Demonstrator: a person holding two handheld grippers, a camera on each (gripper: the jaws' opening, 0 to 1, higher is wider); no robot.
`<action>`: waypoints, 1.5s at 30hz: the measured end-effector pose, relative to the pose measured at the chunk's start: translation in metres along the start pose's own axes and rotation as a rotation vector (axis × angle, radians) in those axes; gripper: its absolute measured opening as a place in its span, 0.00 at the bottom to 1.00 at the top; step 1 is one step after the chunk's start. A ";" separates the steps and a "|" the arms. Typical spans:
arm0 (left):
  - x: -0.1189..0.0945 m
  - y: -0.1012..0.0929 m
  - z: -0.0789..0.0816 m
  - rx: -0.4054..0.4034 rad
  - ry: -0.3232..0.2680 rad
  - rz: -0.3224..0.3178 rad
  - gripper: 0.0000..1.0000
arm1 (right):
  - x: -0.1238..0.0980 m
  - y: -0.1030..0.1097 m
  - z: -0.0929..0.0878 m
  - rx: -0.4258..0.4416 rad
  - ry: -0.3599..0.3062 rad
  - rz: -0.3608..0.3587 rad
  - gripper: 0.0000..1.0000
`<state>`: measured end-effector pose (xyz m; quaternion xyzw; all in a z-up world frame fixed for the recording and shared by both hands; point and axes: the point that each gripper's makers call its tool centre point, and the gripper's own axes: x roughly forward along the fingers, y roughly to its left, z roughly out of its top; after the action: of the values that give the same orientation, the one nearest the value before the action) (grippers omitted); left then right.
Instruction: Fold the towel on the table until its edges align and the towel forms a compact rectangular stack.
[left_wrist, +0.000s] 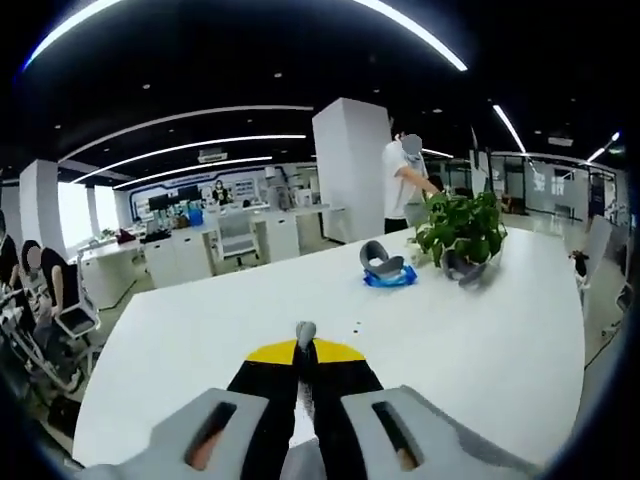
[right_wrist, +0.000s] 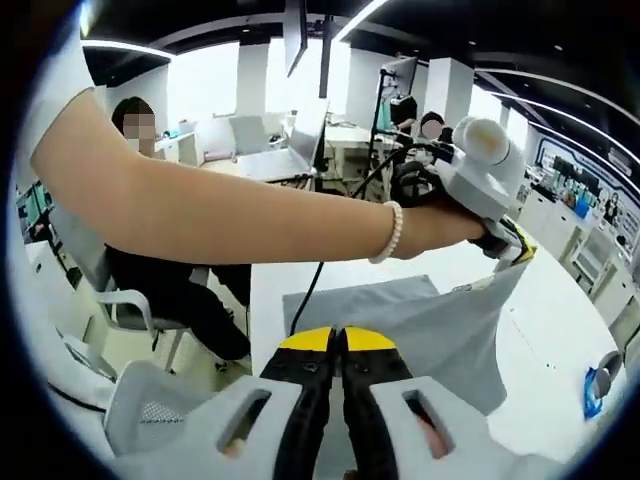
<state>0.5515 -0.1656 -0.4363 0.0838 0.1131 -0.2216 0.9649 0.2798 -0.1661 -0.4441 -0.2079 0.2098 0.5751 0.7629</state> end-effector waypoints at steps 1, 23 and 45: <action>0.001 0.007 -0.007 -0.002 0.006 0.003 0.04 | 0.007 0.000 -0.002 0.003 0.002 0.007 0.00; 0.002 0.074 -0.118 -0.082 0.060 0.018 0.05 | 0.102 0.014 -0.030 0.116 -0.055 0.159 0.00; -0.017 0.091 -0.184 -0.129 0.156 0.093 0.11 | 0.153 0.021 -0.054 0.207 -0.038 0.191 0.06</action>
<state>0.5442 -0.0387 -0.5982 0.0437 0.1978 -0.1618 0.9658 0.2936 -0.0707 -0.5760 -0.0963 0.2722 0.6243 0.7259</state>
